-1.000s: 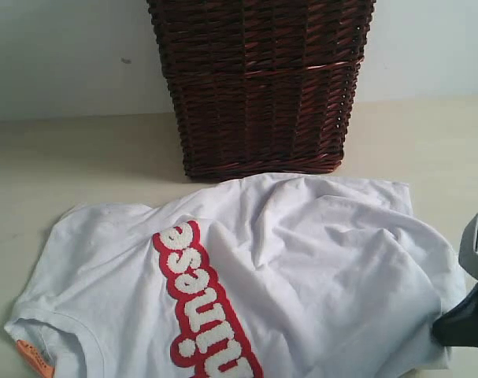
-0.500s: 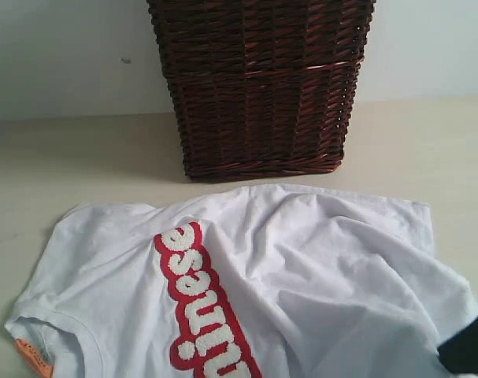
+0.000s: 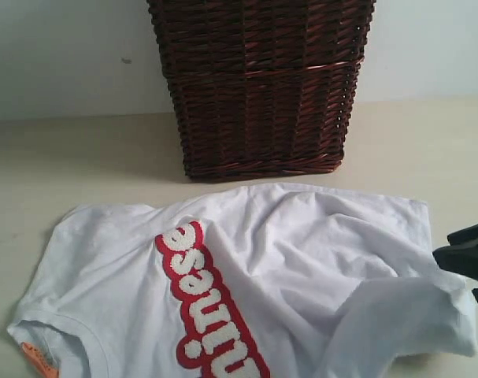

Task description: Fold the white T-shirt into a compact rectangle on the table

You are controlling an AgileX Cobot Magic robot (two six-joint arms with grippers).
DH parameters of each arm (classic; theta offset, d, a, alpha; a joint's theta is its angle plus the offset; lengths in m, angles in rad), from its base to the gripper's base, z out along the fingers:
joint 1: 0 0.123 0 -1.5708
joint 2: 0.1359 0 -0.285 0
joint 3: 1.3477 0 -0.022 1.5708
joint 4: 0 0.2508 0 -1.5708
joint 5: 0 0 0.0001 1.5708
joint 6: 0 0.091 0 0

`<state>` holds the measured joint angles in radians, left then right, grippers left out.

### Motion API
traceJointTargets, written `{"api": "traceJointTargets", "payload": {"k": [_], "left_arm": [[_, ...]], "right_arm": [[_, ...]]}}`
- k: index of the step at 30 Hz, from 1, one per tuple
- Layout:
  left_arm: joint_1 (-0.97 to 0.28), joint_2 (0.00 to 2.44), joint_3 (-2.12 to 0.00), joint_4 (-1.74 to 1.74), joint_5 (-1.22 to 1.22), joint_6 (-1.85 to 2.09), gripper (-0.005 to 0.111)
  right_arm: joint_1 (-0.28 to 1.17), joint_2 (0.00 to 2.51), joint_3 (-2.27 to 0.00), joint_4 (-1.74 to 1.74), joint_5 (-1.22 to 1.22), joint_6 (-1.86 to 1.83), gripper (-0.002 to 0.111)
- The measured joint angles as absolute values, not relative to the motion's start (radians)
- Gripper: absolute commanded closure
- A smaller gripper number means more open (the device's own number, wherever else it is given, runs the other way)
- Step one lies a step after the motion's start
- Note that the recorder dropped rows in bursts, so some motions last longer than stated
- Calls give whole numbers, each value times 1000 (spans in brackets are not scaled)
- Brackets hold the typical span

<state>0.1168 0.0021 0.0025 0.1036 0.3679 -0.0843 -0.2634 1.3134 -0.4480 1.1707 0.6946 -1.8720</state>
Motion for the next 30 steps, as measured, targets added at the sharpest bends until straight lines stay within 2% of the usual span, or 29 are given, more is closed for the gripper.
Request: {"api": "traceJointTargets", "payload": {"k": [2, 8, 14, 17, 24, 30], "left_arm": [[117, 2, 2, 104, 368, -84, 107], [117, 2, 2, 104, 368, -84, 107], [117, 2, 2, 104, 368, -84, 107], [117, 2, 2, 104, 368, -84, 107], [117, 2, 2, 104, 368, -84, 107], [117, 2, 2, 104, 368, -84, 107]], "right_arm": [[-263, 1349, -448, 1171, 650, -1874, 50], [-263, 1366, -448, 1180, 641, -1874, 54], [-263, 1301, -446, 708, 877, -1816, 55], [-263, 1306, -421, 590, 928, -1795, 55], [-263, 1336, -397, 654, 908, -1824, 55], [-263, 1266, -407, 650, 1027, -1829, 55]]}}
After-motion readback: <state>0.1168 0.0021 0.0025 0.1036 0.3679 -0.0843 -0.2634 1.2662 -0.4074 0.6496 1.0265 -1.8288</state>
